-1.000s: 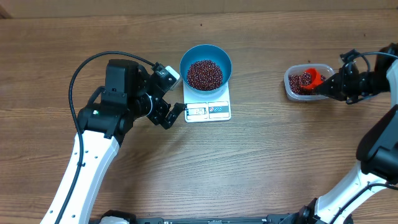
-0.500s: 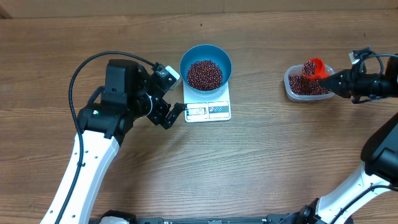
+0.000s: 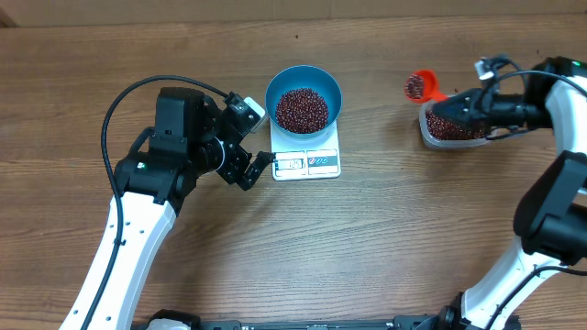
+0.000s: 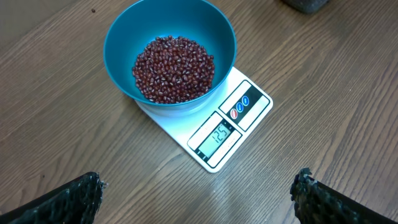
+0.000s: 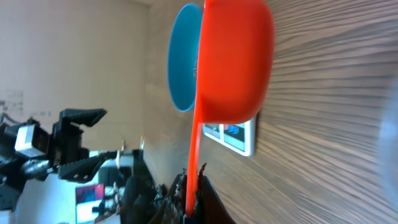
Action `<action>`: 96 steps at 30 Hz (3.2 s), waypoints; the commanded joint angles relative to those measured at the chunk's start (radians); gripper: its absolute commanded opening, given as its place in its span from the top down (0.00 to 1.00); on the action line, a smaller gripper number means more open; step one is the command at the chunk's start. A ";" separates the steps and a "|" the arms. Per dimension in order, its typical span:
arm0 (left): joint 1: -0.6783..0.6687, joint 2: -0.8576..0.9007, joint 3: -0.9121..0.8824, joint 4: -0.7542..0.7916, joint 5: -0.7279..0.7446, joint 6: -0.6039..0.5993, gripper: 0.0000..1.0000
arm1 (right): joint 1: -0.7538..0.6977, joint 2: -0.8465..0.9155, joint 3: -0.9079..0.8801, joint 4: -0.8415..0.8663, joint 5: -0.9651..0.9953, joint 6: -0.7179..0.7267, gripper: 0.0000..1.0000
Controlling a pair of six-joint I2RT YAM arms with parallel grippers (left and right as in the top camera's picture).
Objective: Scoop item into bowl and weigh 150g on scale
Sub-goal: 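Lift the filled scoop from the tub over the blue bowl, then tip the scoop with the right gripper to pour beans into the bowl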
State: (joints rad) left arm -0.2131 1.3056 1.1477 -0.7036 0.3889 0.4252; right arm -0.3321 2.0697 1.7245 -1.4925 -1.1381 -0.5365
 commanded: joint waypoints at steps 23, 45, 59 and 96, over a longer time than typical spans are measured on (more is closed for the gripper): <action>0.010 0.002 0.003 0.000 0.003 -0.007 0.00 | 0.316 0.004 0.126 0.174 0.079 0.262 0.96; 0.010 0.002 0.003 0.000 0.003 -0.006 0.01 | 0.562 0.004 0.287 0.187 0.637 0.330 0.96; 0.010 0.002 0.003 0.000 0.003 -0.007 0.00 | 0.713 0.003 0.350 0.215 0.992 0.293 0.96; 0.010 0.002 0.003 0.000 0.003 -0.006 0.01 | 0.748 0.003 0.366 0.228 1.066 0.214 0.96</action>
State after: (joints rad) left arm -0.2131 1.3056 1.1477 -0.7036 0.3889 0.4252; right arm 0.4088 2.0716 2.0609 -1.2713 -0.0738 -0.3157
